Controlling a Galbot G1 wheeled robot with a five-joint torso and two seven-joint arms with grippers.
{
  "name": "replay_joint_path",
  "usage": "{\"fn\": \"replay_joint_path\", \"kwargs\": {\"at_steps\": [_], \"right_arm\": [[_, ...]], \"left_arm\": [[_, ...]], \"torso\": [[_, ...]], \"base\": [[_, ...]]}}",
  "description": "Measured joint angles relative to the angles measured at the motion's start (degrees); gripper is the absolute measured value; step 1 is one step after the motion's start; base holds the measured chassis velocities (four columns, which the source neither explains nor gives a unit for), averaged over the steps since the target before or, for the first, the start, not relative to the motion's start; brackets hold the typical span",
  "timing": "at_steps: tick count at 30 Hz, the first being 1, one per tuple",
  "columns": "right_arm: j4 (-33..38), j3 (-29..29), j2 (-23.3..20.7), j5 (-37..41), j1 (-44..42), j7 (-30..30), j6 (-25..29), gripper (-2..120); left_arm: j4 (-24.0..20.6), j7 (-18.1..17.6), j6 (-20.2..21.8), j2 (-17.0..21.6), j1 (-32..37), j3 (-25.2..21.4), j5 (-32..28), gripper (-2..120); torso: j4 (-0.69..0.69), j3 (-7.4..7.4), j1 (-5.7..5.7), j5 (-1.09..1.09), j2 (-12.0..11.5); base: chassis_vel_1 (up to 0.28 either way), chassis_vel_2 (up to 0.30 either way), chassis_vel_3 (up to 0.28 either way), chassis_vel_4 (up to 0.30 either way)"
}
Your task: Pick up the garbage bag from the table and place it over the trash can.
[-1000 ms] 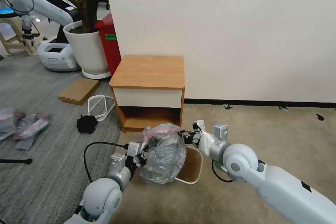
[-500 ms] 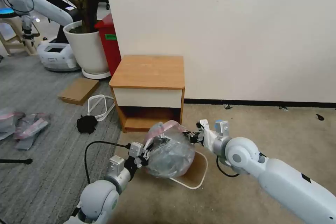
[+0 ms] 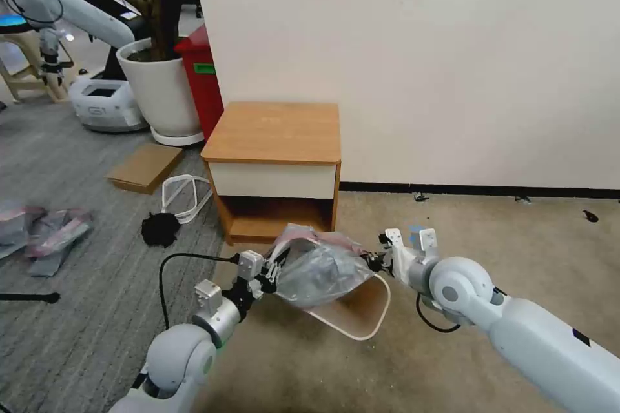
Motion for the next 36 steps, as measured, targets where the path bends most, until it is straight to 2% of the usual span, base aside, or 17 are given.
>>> {"fn": "replay_joint_path", "kwargs": {"at_steps": [10, 16, 21, 28, 36], "right_arm": [[1.2, 2.6, -1.1, -0.8, -2.7, 0.0, -0.4, 0], [1.8, 3.8, -2.1, -0.8, -3.2, 0.0, -1.1, 0], [2.3, 4.9, -3.8, -0.5, -3.1, -0.1, -2.3, 0], [2.7, 5.8, -5.3, -0.3, -3.5, -0.6, -4.9, 0], [2.8, 6.4, -5.7, -0.4, -3.7, -1.6, -7.5, 0]], "left_arm": [[0.1, -1.6, -0.1, -0.8, -1.2, -0.7, -5.6, 5], [0.4, -1.8, -0.3, -0.7, -1.8, -0.9, -5.0, 5], [1.4, -0.9, -1.5, -1.1, -1.6, -1.1, -2.3, 5], [2.0, -0.2, -3.0, -1.4, -1.5, -1.5, -2.0, 5], [2.1, 2.9, -5.2, -1.7, -2.2, -1.8, -5.1, 5]], "torso": [[0.0, 0.0, 0.0, 0.0, 0.0], [0.0, 0.0, 0.0, 0.0, 0.0], [0.0, 0.0, 0.0, 0.0, 0.0], [0.0, 0.0, 0.0, 0.0, 0.0], [0.0, 0.0, 0.0, 0.0, 0.0]], "base": [[0.0, 0.0, 0.0, 0.0], [0.0, 0.0, 0.0, 0.0], [0.0, 0.0, 0.0, 0.0], [0.0, 0.0, 0.0, 0.0], [0.0, 0.0, 0.0, 0.0]]}}
